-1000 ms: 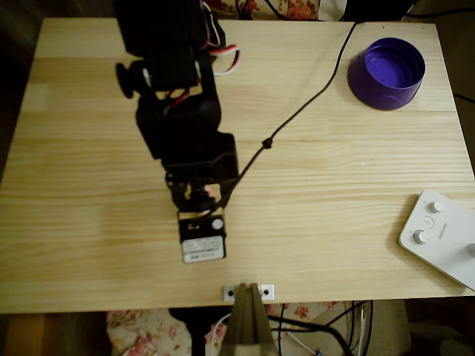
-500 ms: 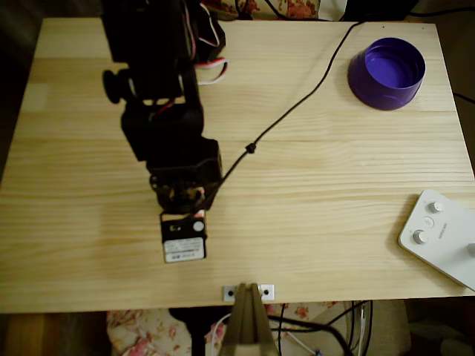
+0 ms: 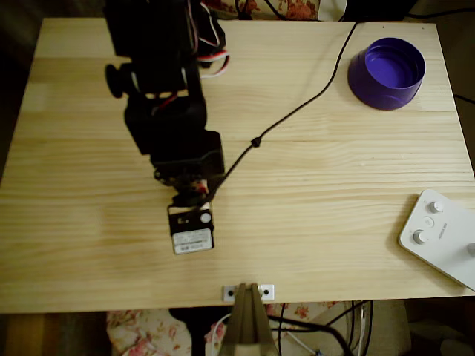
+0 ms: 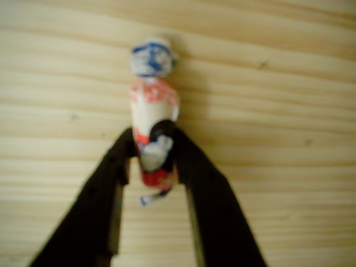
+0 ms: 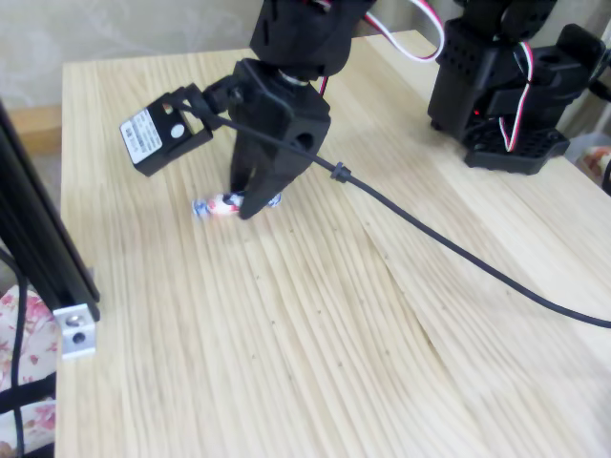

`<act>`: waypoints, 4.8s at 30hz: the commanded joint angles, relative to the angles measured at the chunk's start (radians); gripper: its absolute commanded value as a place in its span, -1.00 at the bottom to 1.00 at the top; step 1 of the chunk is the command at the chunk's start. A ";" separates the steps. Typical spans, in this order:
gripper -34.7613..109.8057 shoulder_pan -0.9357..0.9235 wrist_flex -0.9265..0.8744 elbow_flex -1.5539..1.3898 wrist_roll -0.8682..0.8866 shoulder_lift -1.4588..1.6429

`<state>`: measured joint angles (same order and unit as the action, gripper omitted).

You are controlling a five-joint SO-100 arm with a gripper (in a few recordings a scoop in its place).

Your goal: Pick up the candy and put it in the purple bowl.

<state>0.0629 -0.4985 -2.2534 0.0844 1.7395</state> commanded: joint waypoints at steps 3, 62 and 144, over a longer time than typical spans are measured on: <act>-0.53 0.017 0.003 0.002 -0.044 0.031; -0.53 1.308 0.048 -0.023 0.060 0.526; -0.53 -0.017 -0.385 -0.362 -0.236 1.180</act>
<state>0.1641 -0.9219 -2.5602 -0.1166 2.8271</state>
